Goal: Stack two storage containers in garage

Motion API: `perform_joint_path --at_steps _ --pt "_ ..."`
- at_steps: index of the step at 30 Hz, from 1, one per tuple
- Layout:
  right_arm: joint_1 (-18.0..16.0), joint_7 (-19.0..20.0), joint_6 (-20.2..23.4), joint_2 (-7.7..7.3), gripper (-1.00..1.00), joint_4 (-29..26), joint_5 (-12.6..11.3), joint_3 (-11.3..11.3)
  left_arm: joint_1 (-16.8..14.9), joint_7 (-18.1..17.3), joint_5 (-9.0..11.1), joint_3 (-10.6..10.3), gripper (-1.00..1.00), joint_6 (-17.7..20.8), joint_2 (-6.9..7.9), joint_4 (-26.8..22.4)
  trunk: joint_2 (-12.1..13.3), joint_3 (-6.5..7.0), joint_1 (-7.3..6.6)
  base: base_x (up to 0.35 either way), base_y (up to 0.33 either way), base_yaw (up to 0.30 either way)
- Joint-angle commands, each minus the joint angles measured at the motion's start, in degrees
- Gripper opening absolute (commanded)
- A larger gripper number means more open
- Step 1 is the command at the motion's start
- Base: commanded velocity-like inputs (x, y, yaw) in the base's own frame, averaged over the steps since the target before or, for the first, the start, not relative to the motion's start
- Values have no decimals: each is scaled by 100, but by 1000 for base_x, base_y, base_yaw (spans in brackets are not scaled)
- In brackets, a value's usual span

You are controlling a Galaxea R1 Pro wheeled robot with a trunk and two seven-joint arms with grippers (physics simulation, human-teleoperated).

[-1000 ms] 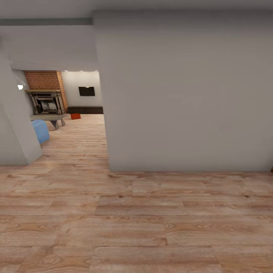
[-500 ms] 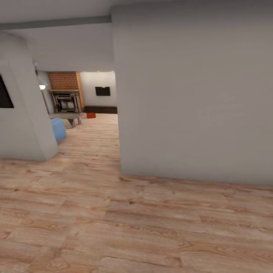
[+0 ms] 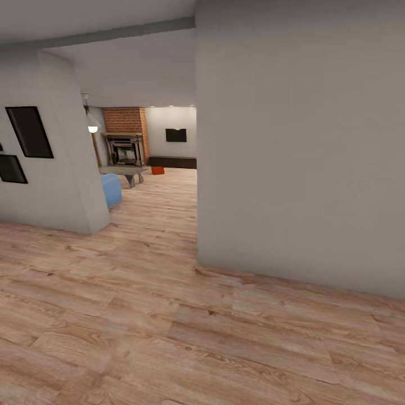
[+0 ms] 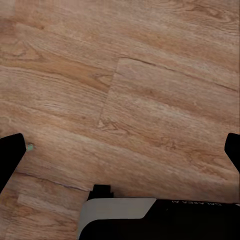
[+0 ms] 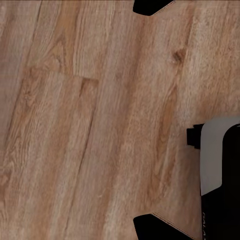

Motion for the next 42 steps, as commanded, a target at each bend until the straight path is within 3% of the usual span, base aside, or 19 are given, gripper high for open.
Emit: perform_joint_path --at_steps 1,33,42 --pt "-8 -1 -40 1 100 23 -46 46 -11 4 25 7 100 -41 -2 27 -6 -5 6 329 0 249" --pt "-8 -1 -40 -1 100 23 -42 46 -10 4 25 5 100 -41 -2 33 -6 -5 6 329 0 248" --pt "-8 -1 -40 1 100 23 -37 46 -11 4 25 5 100 -41 -2 33 -6 -5 6 328 0 75"
